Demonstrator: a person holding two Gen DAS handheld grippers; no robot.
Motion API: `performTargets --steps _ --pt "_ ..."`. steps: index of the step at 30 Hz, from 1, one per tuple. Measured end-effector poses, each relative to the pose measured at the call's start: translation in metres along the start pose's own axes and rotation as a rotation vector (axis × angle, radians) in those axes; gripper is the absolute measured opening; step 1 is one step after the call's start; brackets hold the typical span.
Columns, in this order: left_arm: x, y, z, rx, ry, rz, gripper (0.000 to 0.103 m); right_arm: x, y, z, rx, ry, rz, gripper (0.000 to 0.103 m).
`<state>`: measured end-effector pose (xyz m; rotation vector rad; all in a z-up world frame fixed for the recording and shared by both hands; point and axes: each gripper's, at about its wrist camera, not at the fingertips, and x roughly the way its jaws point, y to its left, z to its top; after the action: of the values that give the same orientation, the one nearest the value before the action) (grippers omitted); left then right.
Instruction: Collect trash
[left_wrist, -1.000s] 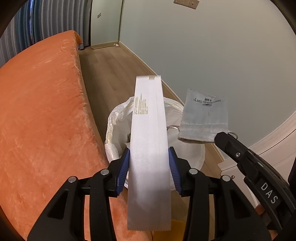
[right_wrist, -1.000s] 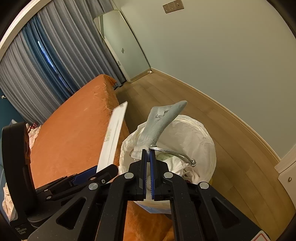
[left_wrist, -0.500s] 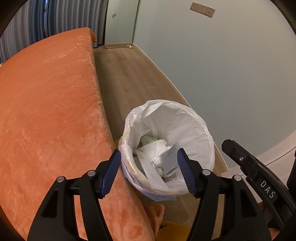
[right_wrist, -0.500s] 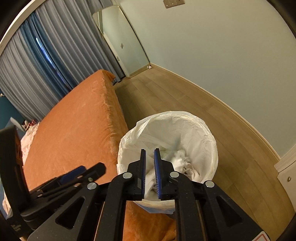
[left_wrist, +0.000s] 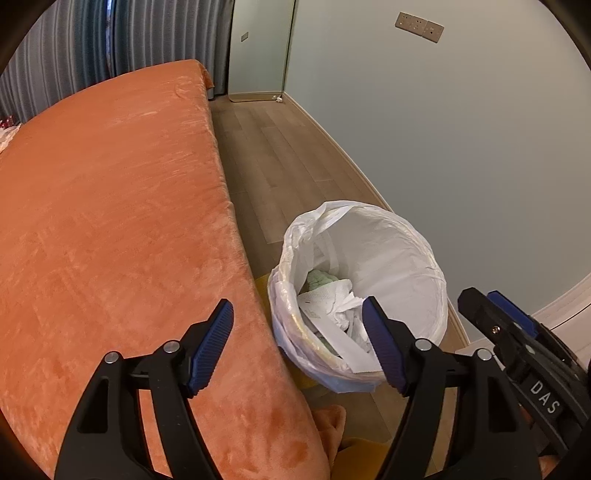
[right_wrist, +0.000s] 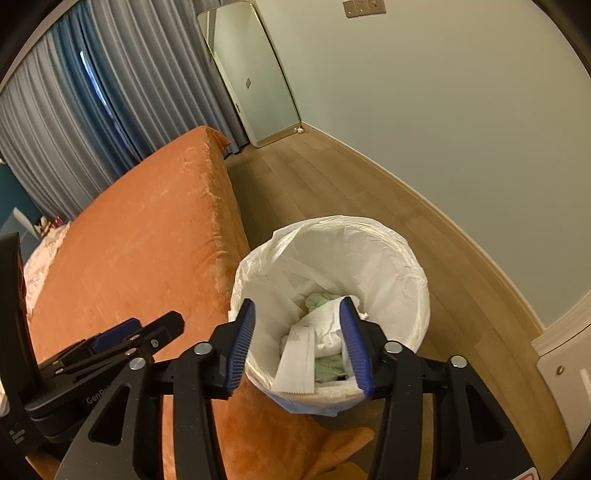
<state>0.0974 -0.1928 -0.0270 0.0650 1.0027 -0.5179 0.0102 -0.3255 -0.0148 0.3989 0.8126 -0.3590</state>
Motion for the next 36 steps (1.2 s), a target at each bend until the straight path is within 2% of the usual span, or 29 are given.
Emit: performTargets --steps 5,8,12,15,19,20,28,30,31,36 --pt "-0.009 0.003 -0.006 0.021 -0.013 0.057 0.079 -0.008 0.008 -0.005 -0.060 -0.005 -0.035 0.062" --pt "-0.013 0.004 -0.010 0.024 -0.014 0.083 0.086 -0.012 0.010 -0.010 -0.081 0.000 -0.050 0.069" --pt "-0.019 0.004 -0.014 0.027 -0.023 0.123 0.088 -0.017 0.013 -0.016 -0.112 0.011 -0.080 0.071" --pt "-0.022 0.003 -0.019 0.028 -0.029 0.133 0.089 -0.020 0.014 -0.019 -0.125 0.009 -0.089 0.083" --pt "-0.024 0.003 -0.024 0.028 -0.029 0.158 0.090 -0.023 0.014 -0.021 -0.130 0.011 -0.095 0.086" --pt "-0.024 0.002 -0.025 0.028 -0.027 0.160 0.090 -0.024 0.015 -0.021 -0.133 0.012 -0.098 0.089" --pt "-0.025 0.007 -0.028 -0.010 -0.034 0.176 0.092 -0.032 0.007 -0.024 -0.129 0.017 -0.117 0.091" --pt "-0.025 0.007 -0.029 -0.013 -0.032 0.179 0.092 -0.033 0.007 -0.024 -0.145 0.020 -0.131 0.091" --pt "-0.026 0.007 -0.029 -0.011 -0.032 0.179 0.092 -0.033 0.008 -0.024 -0.163 0.022 -0.144 0.096" --pt "-0.024 0.002 -0.030 0.006 -0.028 0.177 0.092 -0.032 0.010 -0.028 -0.211 0.030 -0.164 0.096"
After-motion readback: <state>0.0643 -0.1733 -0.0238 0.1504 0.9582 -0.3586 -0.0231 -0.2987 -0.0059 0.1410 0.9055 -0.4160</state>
